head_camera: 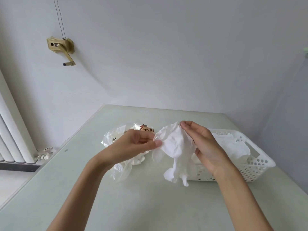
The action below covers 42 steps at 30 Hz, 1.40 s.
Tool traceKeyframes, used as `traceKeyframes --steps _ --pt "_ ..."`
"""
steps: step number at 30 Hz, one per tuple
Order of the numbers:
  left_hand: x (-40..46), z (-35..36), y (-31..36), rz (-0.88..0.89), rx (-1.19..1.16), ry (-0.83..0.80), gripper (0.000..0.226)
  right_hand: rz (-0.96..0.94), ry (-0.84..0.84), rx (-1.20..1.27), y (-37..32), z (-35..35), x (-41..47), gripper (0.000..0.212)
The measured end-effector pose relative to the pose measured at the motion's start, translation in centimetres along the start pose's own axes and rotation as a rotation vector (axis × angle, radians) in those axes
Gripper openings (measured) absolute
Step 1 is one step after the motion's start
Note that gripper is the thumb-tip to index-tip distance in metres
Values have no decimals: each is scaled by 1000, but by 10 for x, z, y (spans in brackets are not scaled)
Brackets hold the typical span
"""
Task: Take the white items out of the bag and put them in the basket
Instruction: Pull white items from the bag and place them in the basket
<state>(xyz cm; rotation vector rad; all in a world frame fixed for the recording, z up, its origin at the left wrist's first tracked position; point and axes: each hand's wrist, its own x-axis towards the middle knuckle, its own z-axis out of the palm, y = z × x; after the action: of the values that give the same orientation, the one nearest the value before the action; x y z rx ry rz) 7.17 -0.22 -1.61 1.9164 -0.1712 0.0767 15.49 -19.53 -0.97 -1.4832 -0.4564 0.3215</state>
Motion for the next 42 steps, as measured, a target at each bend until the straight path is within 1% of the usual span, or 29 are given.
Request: traceKeyframes --steps 3,5,7,10,13,15,17,20,22,23,24,26,28,30,31,32,34,35,37,40,42 --pt "0 -1 3 7 -37 78 32 -5 20 -22 -2 -6 0 12" --pt "2 -5 4 8 -119 168 36 -37 36 -144 -2 -13 0 14" --pt "3 -5 8 17 -144 234 31 -65 32 -240 -6 -21 -1 13" --pt "7 3 15 65 -120 322 24 -93 18 -277 -11 -31 -4 15" --pt "22 8 26 151 -26 384 24 -137 -38 -284 -14 -43 -7 27" --pt "37 10 36 201 73 361 27 -157 -122 -319 -15 -52 -9 37" --pt "51 15 52 238 141 274 27 -153 -168 -378 -21 -57 -11 42" --pt "68 24 73 276 210 128 22 -172 -198 -439 -31 -61 -7 40" --pt "76 28 80 296 223 100 18 -206 -112 -357 -41 -65 -4 29" --pt "79 29 81 310 223 123 17 -205 -50 -302 -46 -67 -3 24" --pt "82 31 81 317 207 157 17 -206 0 -264 -49 -71 -3 24" --pt "85 34 79 283 153 190 17 -216 31 -241 -54 -78 -5 28" --pt "87 41 73 198 94 117 20 -215 41 -247 -56 -80 -7 27" --pt "89 51 62 162 2 16 25 -229 62 -254 -57 -81 -9 25" --pt "90 56 57 169 -42 17 28 -243 76 -264 -57 -81 -10 25" --pt "90 62 55 177 -99 58 30 -256 96 -280 -56 -82 -12 27" --pt "90 73 56 195 -200 180 31 -264 128 -318 -52 -85 -13 38" --pt "90 78 58 213 -199 233 30 -251 137 -328 -50 -89 -14 41" --pt "90 87 64 263 -82 304 30 -207 124 -319 -49 -96 -19 40" --pt "90 94 75 337 135 318 40 -157 10 -304 -58 -107 -28 22" --pt "91 96 82 357 221 290 40 -150 -15 -362 -66 -111 -29 34"
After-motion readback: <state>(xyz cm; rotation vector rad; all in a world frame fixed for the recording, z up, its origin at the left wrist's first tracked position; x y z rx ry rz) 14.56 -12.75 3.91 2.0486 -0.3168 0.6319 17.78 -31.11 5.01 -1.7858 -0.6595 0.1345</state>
